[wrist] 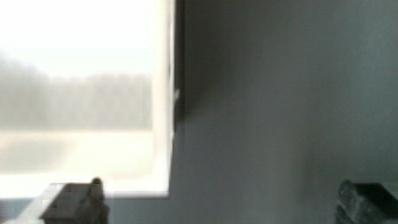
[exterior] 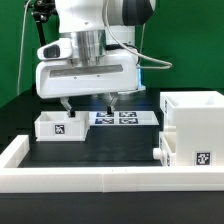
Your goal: Assemble drawer
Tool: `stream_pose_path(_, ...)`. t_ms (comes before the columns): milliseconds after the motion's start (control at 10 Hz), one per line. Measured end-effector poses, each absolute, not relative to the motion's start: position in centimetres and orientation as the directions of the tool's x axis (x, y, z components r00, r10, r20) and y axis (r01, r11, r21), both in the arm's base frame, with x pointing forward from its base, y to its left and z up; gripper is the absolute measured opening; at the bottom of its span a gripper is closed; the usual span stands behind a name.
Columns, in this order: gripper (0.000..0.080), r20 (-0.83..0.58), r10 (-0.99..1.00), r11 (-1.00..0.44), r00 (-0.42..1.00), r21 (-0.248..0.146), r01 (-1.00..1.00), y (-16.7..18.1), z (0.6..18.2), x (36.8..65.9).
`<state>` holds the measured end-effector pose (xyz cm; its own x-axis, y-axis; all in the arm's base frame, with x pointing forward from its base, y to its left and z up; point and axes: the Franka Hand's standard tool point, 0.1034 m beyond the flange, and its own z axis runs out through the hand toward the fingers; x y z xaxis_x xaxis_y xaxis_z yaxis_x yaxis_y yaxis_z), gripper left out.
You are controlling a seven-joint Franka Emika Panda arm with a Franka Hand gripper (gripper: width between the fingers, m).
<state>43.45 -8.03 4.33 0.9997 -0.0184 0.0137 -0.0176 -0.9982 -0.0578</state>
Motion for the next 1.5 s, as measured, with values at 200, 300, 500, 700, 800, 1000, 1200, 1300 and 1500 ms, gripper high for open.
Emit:
stream_pose_path(200, 0.0649, -0.016, -0.11, -0.992, 0.994, -0.06, -0.11, -7.8, 3.4, 41.2)
stream_pose_path(300, 0.0649, -0.019, -0.109, -0.992, 0.994, -0.058, -0.11, -7.8, 3.4, 40.8)
stream_pose_path(500, 0.0649, -0.005, -0.102, -0.993, 0.995, -0.059, -0.102, -8.2, 5.3, 42.0)
stream_pose_path(700, 0.0649, -0.011, -0.101, -0.993, 0.995, -0.06, -0.102, -8.1, 5.0, 41.9)
stream_pose_path(800, 0.0649, -0.011, -0.101, -0.993, 0.995, -0.06, -0.101, -8.1, 5.0, 41.9)
stream_pose_path(1000, 0.0649, -0.013, -0.094, -0.994, 0.995, -0.056, -0.095, -8.4, 4.3, 41.2)
stream_pose_path(1200, 0.0649, 0.017, -0.075, -0.996, 0.997, -0.038, -0.075, -9.8, 3.4, 40.8)
stream_pose_path(1300, 0.0649, 0.012, -0.075, -0.997, 0.997, -0.035, -0.075, -9.5, 2.1, 39.8)
stream_pose_path(1500, 0.0649, 0.021, -0.055, -0.998, 0.998, -0.029, -0.054, -8.9, 1.0, 39.6)
